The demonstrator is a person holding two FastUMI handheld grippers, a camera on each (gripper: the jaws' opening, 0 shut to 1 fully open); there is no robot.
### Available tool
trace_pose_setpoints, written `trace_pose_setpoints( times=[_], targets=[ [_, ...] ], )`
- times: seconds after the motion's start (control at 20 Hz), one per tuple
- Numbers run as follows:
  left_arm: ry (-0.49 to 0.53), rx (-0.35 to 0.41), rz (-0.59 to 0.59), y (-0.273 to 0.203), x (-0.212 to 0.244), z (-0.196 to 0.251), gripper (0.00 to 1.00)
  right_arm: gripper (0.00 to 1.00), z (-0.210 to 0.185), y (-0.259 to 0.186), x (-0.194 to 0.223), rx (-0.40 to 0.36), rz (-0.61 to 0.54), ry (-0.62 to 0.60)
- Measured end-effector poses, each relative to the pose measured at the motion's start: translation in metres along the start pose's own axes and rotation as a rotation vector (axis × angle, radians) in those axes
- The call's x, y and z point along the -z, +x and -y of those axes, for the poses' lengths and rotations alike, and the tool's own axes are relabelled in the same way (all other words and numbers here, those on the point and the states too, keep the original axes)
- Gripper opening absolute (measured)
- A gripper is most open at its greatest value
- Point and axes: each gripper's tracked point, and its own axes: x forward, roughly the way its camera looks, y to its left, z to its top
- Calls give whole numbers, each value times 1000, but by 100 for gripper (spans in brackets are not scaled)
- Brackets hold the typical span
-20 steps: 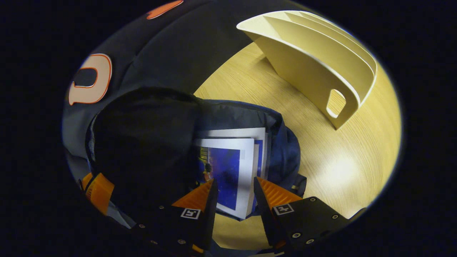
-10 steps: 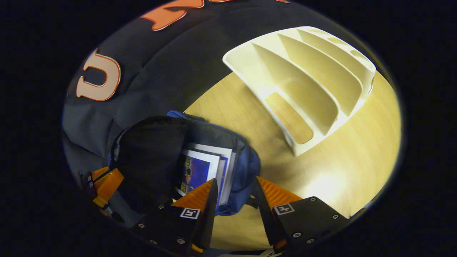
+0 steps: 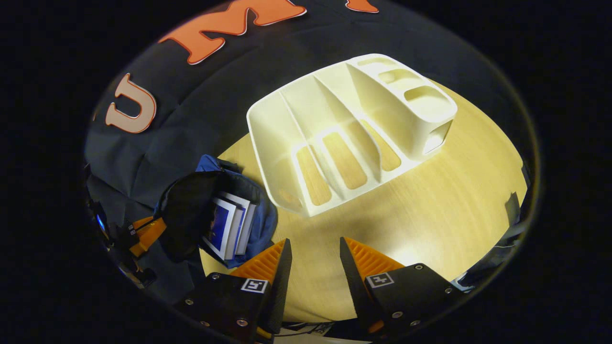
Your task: Open the schoolbag, grab two books from the bookshelf and put them into the schoolbag.
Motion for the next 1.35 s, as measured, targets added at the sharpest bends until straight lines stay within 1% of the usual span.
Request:
trace_pose_setpoints(
  times=[0.1, 0.15, 0.2, 0.25, 0.3, 0.35, 0.5, 0.65, 0.7, 0.75, 0.8, 0.85, 1.05, 1.1, 1.15, 1.25, 1.35],
  targets=[
    [-43, -18, -26, 3, 7, 13, 2, 59, 18, -7, -6, -4, -13, -12],
    [-67, -21, -33, 4, 9, 19, 5, 59, 26, -11, -9, -5, -18, -23],
    [-98, -18, -40, 6, 12, 27, 6, 60, 33, -13, -11, -7, -24, -33],
    [-129, 4, -40, 6, 12, 38, 11, 60, 41, -15, -14, -9, -29, -40],
    [-153, 11, -40, 7, 11, 46, 27, 76, 47, -17, -18, -13, -29, -47],
    [-168, -8, -38, 6, 12, 48, 45, 60, 53, -19, -21, -16, -31, -52],
    [-196, -80, -41, 10, 13, 51, 100, 59, 63, -24, -27, -38, -43, -74],
    [-231, -112, -37, 0, 10, 64, 99, 60, 72, -29, -31, -52, -54, -107],
    [-235, -125, -31, -4, 6, 69, 99, 43, 72, -32, -35, -61, -53, -114],
    [-237, -142, -16, -9, 1, 73, 99, 60, 72, -35, -41, -70, -44, -121],
    [-240, -159, 3, -12, -7, 77, 99, 43, 72, -41, -48, -81, -30, -132],
    [-250, -169, 25, -15, -15, 82, 99, 59, 70, -47, -57, -90, -11, -147],
    [-316, -206, 154, -40, -62, 101, 99, 60, 61, -84, -105, -112, 118, -244],
    [-336, -205, 184, -45, -72, 107, 98, 43, 58, -94, -117, -116, 157, -267],
    [-358, -212, 223, -53, -87, 109, 98, 60, 54, -105, -129, -118, 197, -287],
    [-383, -239, 311, -69, -112, 108, 98, 60, 49, -126, -152, -122, 286, -322],
    [-375, -262, 396, -90, -140, 106, 98, 60, 45, -150, -171, -119, 380, -352]
  ],
)
